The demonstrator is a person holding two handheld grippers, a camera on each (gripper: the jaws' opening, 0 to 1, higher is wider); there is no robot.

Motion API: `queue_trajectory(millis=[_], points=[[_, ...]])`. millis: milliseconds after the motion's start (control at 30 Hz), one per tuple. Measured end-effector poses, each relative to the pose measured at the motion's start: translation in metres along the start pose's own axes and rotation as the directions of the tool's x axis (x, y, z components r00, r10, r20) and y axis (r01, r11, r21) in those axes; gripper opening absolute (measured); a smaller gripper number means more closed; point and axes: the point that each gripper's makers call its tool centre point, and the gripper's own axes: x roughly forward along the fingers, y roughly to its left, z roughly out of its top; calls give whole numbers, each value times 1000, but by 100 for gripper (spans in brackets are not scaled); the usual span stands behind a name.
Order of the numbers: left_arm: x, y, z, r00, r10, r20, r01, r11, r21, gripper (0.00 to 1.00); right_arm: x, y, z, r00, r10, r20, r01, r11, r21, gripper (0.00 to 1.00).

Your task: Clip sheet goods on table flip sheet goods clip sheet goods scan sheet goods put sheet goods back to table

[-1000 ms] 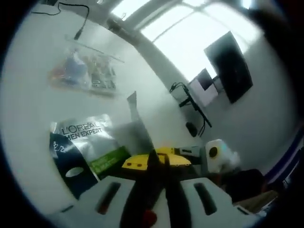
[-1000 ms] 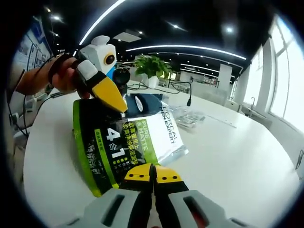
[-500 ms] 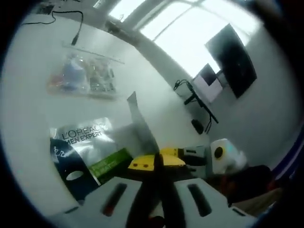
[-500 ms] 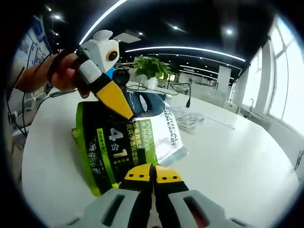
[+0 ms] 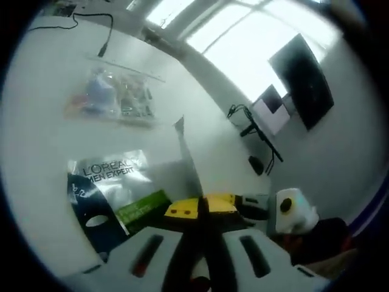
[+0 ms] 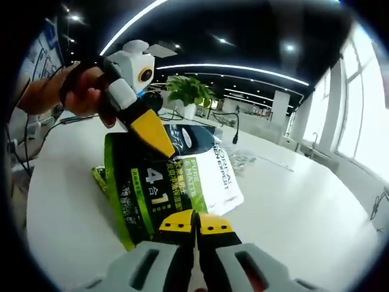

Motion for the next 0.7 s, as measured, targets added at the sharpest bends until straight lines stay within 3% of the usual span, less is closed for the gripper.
queue_trajectory(millis=[133,300,467,700], points=[[-1,-1,0,1000,-1,4,1,1000,-10,0,-10,12,13,999,-15,49,17,999,-30,2],[-1,-2,0,1000,-1,10,1,1000,-15,0,-25,17,33,991,-65,114,64,998,12,6],[-2,-5,-1,1000,1,16,-1,1000,-26,0,-38,31,52,983,-86,163,89,996,-16,12],[-4,-9,2,999,17,43,-16,999,-30,0,-40,50,62,978,-132,159,149,984,-96,19]])
